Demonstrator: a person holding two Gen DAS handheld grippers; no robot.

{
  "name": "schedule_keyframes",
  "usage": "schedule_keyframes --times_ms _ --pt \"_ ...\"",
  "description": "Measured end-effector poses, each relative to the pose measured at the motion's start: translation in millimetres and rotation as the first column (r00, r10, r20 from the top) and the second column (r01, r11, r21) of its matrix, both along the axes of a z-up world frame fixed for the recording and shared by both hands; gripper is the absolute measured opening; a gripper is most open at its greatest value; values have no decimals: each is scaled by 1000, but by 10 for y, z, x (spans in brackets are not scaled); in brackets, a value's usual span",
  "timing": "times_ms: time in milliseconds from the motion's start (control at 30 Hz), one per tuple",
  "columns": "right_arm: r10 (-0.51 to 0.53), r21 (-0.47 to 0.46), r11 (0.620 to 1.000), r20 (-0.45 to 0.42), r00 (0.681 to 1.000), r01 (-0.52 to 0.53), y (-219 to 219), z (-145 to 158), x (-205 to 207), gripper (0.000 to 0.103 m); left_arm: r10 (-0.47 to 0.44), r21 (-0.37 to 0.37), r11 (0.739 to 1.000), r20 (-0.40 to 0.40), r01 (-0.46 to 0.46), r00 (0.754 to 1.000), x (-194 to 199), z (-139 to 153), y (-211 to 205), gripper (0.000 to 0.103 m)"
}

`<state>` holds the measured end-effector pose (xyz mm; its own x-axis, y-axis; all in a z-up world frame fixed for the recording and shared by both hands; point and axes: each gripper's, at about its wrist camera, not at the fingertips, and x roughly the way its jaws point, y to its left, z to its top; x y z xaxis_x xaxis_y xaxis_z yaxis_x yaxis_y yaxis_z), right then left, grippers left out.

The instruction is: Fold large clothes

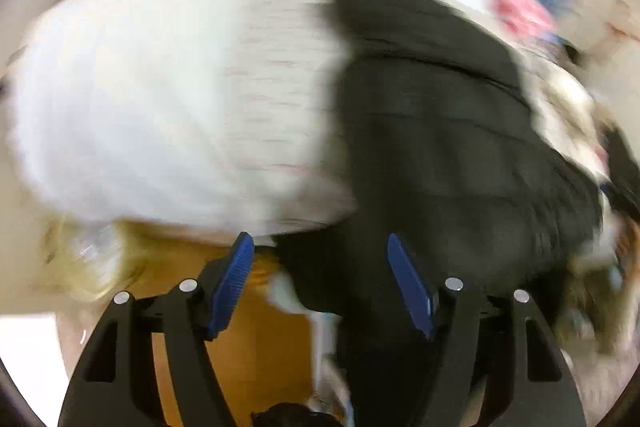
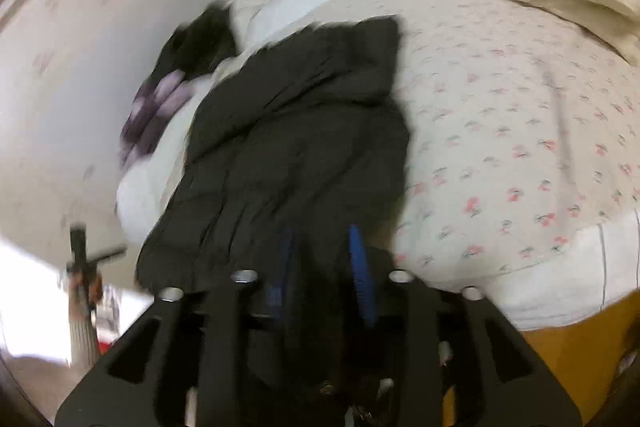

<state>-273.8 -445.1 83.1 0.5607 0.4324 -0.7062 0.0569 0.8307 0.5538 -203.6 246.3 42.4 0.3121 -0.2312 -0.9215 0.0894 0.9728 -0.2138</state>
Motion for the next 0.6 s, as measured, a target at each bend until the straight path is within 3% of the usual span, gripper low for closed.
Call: schedule_keyframes --times_ms 33,67,100,167,233,333,400,467,500,533,567,600 --pt "-53 -17 998 61 997 54 -30 102 82 61 66 -3 998 28 -66 997 116 72 80 71" --pt "-66 -50 996 121 990 72 -20 208 149 74 92 -9 996 66 -91 994 212 152 92 73" --pt "-60 -73 995 163 985 73 35 301 317 82 93 -22 996 122 -91 988 346 259 13 80" --pt "-3 -122 992 237 971 32 316 463 803 91 47 -76 997 229 -31 972 689 404 -324 89" --pt "39 -215 977 222 974 10 632 440 1428 93 10 -137 990 285 30 958 1082 407 -717 93" --pt "34 -344 939 164 986 25 947 121 2276 93 39 -167 986 297 11 954 1669 268 -1221 93" --pt "-12 -360 932 101 995 48 1026 -312 2751 93 87 -180 983 278 -37 957 2017 79 -1411 93" --pt "-68 -352 933 45 997 80 972 -704 2966 93 165 -213 971 254 -111 953 2209 -144 -1470 93" --pt "-88 -370 925 12 996 86 948 -859 3127 87 197 -244 960 240 -138 950 2276 -231 -1477 93" --pt "-82 -369 927 -11 997 72 951 -942 3187 69 232 -272 947 222 -169 947 2374 -369 -1477 93" --pt "-37 -321 947 -66 997 13 987 -1082 3290 36 249 -275 943 204 -189 947 2431 -481 -1481 93" --pt "-8 -293 956 -75 997 -14 913 -1110 3254 14 253 -265 943 184 -200 950 2489 -564 -1504 93"
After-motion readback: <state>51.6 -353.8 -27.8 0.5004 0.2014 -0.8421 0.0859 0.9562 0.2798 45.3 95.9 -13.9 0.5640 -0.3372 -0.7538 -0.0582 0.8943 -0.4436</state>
